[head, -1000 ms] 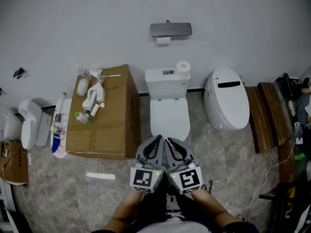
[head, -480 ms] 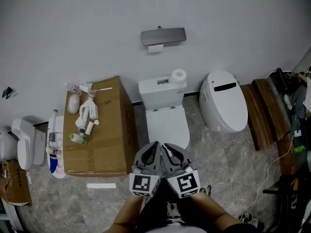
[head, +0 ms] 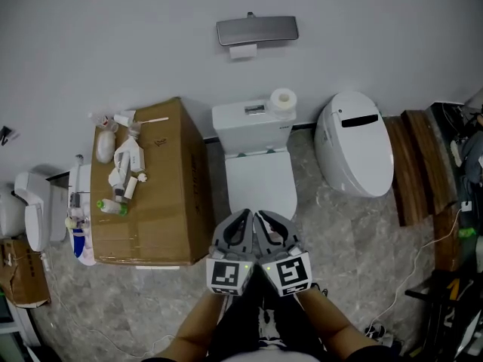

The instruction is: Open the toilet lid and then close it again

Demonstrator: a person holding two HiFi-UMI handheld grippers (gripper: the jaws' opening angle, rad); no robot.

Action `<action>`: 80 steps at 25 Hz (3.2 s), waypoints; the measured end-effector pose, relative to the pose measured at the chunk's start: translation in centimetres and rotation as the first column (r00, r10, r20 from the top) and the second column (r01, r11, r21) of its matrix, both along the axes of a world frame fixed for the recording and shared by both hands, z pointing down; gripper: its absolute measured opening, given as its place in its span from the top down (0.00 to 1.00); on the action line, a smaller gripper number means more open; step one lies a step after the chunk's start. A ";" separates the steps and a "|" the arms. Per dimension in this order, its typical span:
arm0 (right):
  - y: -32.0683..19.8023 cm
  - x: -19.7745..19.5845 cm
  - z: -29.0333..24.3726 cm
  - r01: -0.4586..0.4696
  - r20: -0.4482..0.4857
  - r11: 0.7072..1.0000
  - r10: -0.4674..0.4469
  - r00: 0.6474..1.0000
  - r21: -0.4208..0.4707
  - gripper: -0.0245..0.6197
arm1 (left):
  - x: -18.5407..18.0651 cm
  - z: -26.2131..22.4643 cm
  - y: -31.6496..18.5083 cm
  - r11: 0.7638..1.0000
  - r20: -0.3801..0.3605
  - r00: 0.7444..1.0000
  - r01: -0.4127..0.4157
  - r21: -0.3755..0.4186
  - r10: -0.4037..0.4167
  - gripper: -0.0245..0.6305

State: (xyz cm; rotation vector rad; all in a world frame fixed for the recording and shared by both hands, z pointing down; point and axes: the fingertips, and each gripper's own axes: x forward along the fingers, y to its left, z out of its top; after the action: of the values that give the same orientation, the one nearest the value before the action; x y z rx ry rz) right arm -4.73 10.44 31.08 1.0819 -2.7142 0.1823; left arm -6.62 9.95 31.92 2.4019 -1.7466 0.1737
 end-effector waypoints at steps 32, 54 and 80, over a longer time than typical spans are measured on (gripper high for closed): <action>-5.9 3.5 20.2 0.020 -0.019 0.945 -0.028 0.999 -0.327 0.85 | 1.4 16.0 -4.9 0.989 0.037 0.998 0.057 -0.137 -0.052 0.96; -5.6 6.6 32.1 -0.038 0.039 0.816 0.074 0.997 -0.577 0.85 | 3.6 22.9 -4.5 0.972 0.081 0.996 0.043 -0.229 -0.025 0.96; -4.5 10.5 44.7 -0.160 -0.058 0.644 0.177 0.983 -0.748 0.81 | 5.7 29.1 -4.2 0.954 0.133 0.990 0.001 -0.300 0.041 0.96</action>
State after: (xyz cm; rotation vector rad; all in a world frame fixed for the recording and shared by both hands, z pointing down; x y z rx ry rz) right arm 5.79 5.97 75.82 1.0278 -2.1350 1.2347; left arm -0.90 5.78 60.97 2.2319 -1.6133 0.5770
